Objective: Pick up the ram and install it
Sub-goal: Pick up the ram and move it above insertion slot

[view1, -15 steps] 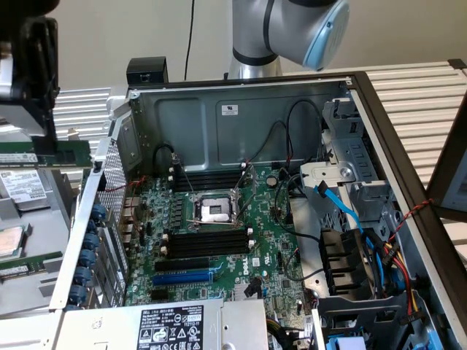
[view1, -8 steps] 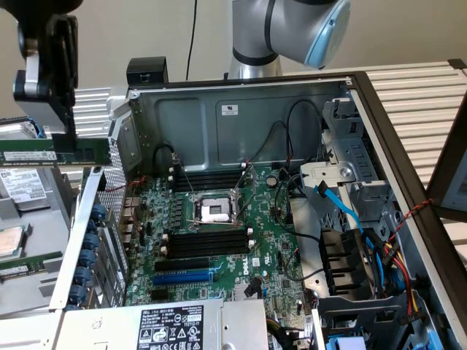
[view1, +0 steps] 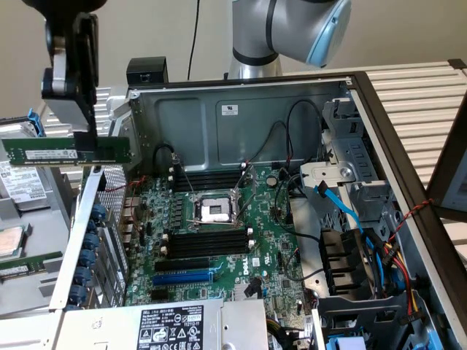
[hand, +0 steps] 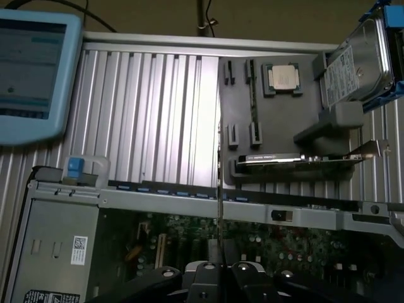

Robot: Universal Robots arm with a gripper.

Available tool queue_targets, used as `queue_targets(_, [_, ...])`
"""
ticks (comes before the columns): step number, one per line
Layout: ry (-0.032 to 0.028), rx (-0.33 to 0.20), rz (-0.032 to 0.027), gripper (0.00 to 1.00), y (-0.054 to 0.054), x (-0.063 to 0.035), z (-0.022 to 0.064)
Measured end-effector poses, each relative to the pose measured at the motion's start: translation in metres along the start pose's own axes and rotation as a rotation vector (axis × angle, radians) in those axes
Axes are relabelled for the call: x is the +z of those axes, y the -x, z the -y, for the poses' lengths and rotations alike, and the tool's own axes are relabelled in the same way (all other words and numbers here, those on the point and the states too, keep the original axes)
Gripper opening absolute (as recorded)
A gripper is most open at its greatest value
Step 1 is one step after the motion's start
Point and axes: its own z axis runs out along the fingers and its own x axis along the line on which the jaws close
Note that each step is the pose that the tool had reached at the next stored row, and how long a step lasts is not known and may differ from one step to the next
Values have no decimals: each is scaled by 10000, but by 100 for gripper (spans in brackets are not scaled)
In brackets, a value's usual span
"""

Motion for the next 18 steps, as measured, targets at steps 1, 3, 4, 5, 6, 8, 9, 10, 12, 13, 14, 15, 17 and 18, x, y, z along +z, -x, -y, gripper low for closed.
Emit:
queue_targets(1, [0,1,-1,12,-2,-7,39])
queue_targets(3, [-1,1,-1,12,-6,-19,114])
queue_targets(4, [-2,1,-1,12,-8,-25,154])
queue_targets(5, [-2,0,-2,12,-10,-32,193])
queue_targets(6, [-2,1,-4,12,-12,-38,233])
queue_targets(8, [-2,3,-8,12,-16,-52,315])
queue_targets(9, [-2,2,-11,12,-18,-59,360])
queue_targets(10, [-2,2,-13,12,-20,-67,405])
queue_targets(12, [-2,5,-17,12,-24,-82,496])
queue_targets(13, [-1,4,-20,12,-27,-89,541])
queue_targets(14, [-1,4,-21,12,-29,-96,585])
queue_targets(15, [-2,5,-22,12,-31,-104,632])
queue_targets(17, [-1,5,-24,12,-35,-119,719])
queue_targets(18, [-1,4,-24,12,-37,-126,764])
